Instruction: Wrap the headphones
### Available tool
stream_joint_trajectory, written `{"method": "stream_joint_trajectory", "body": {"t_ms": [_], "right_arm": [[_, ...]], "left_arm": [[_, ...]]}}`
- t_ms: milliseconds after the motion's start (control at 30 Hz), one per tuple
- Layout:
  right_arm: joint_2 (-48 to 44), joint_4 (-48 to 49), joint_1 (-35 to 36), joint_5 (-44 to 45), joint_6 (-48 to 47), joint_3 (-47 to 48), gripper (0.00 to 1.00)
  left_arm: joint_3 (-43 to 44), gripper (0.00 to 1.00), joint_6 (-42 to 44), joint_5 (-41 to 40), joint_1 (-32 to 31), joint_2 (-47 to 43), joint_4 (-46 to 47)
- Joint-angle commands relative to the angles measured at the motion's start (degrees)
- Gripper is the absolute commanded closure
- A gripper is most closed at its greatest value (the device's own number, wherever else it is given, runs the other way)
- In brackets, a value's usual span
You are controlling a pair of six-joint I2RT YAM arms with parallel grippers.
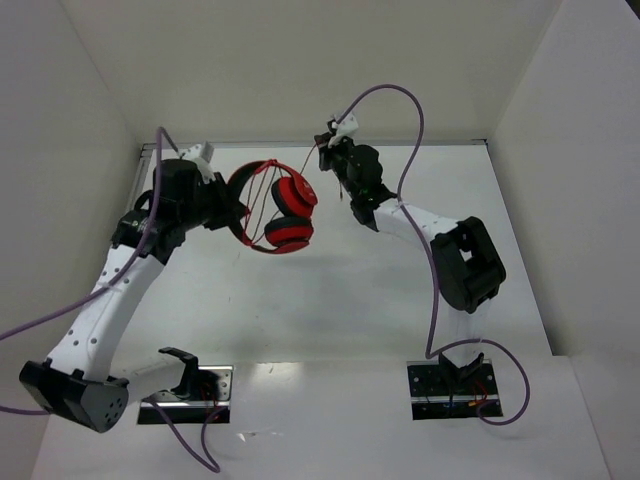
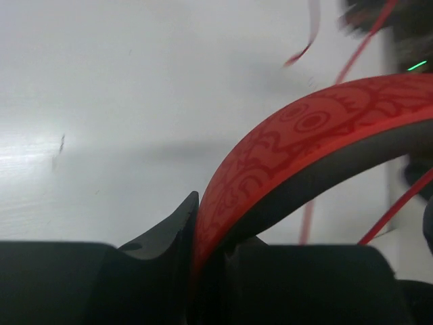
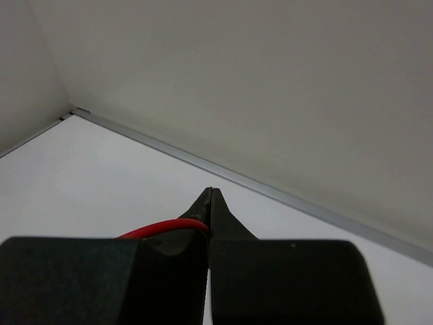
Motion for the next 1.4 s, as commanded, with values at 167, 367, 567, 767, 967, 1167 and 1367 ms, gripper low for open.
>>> {"method": "stream_joint_trajectory", "body": {"t_ms": [167, 367, 567, 767, 967, 1167, 1367], "right_arm": [[-0.6, -5.8, 0.1, -1.7, -6.2, 6.3, 0.99], [-2.0, -12.8, 0.1, -2.4, -6.2, 11.2, 0.99], [-5.5, -20.3, 1.3, -5.5, -2.1, 14.4, 0.99], [-8.3, -24.3, 6.6, -9.0, -0.8, 13.3, 0.99], [-11.7, -25.0, 10.0, -13.6, 8.4, 11.2, 0.99], [-15.1, -27.4, 12.1, -23.4, 19.8, 9.8, 0.99], [-15.3, -18.9, 15.6, -29.5, 29.8, 4.7, 0.99]], "left_arm": [[-5.4, 1.00, 12.3, -1.8, 0.3, 3.9, -3.6], [-4.5, 1.00, 17.4, -17.4, 0.3, 8.8, -4.9], [-6.8, 1.00, 19.8, -32.5, 0.3, 11.4, -0.1], [-8.5, 1.00, 21.1, -38.3, 0.3, 10.8, 5.9], [-10.9, 1.00, 21.6, -49.3, 0.3, 12.1, 15.8], [-15.8, 1.00, 13.0, -61.0, 0.3, 9.6, 29.2], [-11.3, 1.00, 1.5, -59.7, 0.3, 10.7, 32.4]]}}
